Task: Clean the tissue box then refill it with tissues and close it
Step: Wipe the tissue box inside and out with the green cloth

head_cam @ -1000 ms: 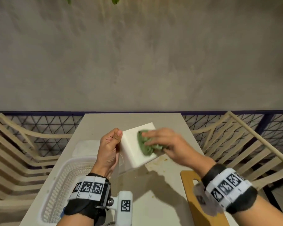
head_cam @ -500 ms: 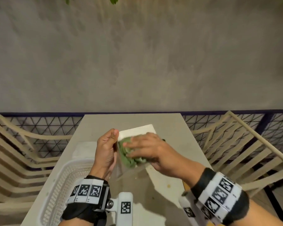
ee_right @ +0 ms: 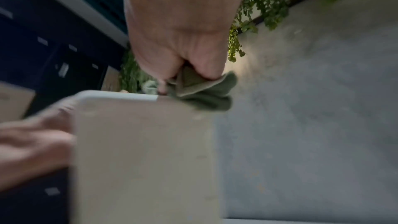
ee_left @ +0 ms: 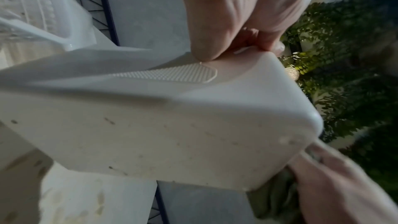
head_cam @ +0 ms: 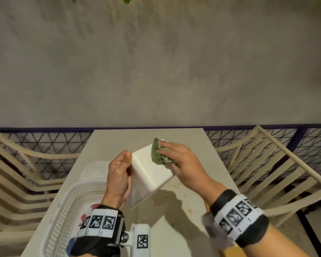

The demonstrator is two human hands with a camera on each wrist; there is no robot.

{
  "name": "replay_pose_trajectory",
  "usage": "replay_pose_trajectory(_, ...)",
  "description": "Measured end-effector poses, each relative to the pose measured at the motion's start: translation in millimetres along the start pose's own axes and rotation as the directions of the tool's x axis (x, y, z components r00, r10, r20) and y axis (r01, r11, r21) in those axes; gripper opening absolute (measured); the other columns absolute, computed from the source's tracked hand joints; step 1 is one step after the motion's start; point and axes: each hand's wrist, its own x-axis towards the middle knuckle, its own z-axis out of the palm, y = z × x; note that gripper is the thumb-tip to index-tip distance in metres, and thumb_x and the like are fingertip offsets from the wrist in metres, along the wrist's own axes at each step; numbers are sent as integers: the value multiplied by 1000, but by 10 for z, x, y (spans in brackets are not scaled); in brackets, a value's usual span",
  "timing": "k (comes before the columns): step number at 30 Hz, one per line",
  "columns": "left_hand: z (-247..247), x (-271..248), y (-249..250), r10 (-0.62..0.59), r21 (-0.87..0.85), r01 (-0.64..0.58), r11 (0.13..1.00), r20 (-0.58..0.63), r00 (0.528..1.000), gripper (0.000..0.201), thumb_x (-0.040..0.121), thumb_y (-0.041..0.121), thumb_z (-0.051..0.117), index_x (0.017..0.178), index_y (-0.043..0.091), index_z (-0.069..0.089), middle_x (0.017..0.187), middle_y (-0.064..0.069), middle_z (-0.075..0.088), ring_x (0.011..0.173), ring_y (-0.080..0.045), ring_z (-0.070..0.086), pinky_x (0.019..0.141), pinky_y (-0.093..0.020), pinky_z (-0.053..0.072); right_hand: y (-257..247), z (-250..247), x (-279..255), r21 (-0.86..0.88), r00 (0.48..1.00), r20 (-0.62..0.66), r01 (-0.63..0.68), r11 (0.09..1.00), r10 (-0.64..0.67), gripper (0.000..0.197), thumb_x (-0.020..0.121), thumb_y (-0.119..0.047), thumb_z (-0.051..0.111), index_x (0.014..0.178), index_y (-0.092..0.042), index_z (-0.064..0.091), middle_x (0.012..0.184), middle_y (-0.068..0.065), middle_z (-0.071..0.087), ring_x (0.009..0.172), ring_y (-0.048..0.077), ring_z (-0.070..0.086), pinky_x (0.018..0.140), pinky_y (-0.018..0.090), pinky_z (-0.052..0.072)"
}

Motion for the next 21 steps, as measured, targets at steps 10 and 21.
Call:
replay_pose_trajectory(10, 32, -85, -48, 2, -40, -1, 999, 23, 1000, 23, 79, 23, 63, 57, 16, 61, 60, -5, 59, 60, -13, 56, 59, -26, 50, -449, 246, -66, -146, 999, 40, 25, 989, -19, 42, 81, -37, 50, 116, -18, 64, 128, 7, 61, 118, 28, 56, 99, 44, 38)
replay_pose_trajectory(21, -70, -121, 53, 32, -91, -31, 995, 14, 999, 23, 71, 33, 68, 59, 16, 58, 56, 0, 57, 55, -11, 54, 55, -22, 49, -525, 126, -264, -26, 940, 196, 291, 956, -280, 37, 78, -11, 52, 114, -16, 64, 129, 4, 60, 123, 21, 50, 101, 32, 28)
